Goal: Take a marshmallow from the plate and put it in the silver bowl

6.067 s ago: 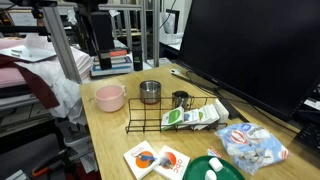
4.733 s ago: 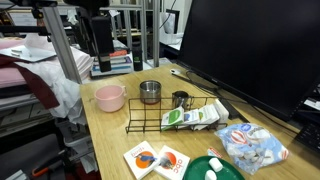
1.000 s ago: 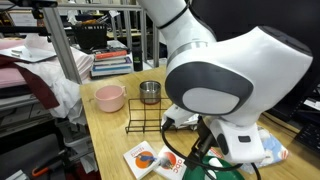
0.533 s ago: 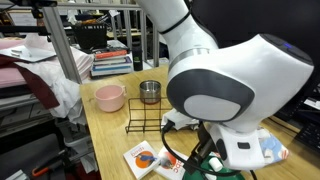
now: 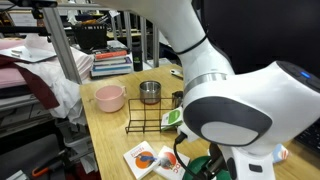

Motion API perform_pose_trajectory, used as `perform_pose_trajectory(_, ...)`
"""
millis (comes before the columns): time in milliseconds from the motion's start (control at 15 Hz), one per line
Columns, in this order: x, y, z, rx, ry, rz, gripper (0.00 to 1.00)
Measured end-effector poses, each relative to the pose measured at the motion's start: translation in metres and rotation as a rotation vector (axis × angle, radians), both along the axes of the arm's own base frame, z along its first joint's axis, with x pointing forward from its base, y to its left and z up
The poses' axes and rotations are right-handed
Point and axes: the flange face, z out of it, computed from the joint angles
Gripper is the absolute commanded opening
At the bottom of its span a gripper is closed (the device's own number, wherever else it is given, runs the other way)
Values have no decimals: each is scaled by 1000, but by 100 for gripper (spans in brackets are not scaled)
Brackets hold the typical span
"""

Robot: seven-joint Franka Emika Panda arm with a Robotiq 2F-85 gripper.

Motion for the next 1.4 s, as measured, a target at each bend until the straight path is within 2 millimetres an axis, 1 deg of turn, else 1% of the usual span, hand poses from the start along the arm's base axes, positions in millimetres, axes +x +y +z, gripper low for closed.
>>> perform_pose_trajectory(200,1,-8,-7,-3,14,-73,100)
perform_pose_trajectory(333,-1,-11,-8,4,15,-119,100)
perform_pose_trajectory(867,-2,-12,-8,22,16,-243,100)
perform_pose_trajectory(1200,-9,-18,-8,26,-42,-335,100)
perform_pose_trajectory(1400,-15,-17,-4,29,-65,-370,100)
